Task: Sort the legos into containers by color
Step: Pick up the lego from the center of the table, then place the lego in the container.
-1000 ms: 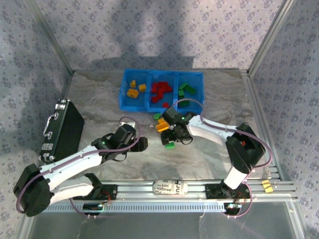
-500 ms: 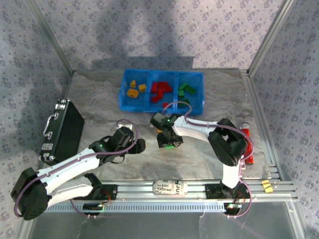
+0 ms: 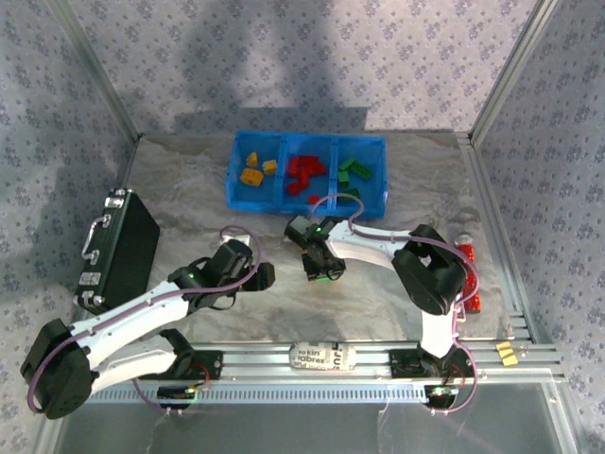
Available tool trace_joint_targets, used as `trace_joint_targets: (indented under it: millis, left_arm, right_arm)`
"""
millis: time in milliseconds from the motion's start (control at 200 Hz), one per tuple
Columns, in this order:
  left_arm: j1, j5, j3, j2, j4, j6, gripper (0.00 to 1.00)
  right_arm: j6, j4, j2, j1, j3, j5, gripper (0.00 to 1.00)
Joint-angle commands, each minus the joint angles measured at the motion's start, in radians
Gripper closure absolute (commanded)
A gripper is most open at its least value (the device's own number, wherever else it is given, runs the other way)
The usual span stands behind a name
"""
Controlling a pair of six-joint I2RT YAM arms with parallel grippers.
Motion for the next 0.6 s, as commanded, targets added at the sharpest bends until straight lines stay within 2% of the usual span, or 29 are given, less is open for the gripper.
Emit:
trace_joint_targets:
  millis: [0,110,315,435,600]
  left_arm:
    - [0.008,0.003,0.02,0.001,-0.005,0.018,0.26]
    - [0.008,0.022,0.007,-0.007,0.02,0.022,0.26]
    - [0.006,0.045,-0.014,-0.027,0.046,0.019,0.26]
    - [0.004,0.049,-0.012,-0.024,0.043,0.017,0.26]
    - [-0.008,0.047,-0.005,-0.025,0.039,0.008,0.26]
  right_arm:
    - [-0.026,-0.088,-0.088,-0.032,0.022,0.053,0.59]
    - [-0.082,-0.121,-0.176,-0.108,0.024,0.066,0.58]
    - [-0.195,-0.157,-0.302,-0.323,0.1,0.053,0.58]
    - [-0.251,-0.155,-0.261,-0.447,0.222,-0.006,0.57]
    - [-0.285,-0.164,-0.092,-0.561,0.461,-0.046,0.58]
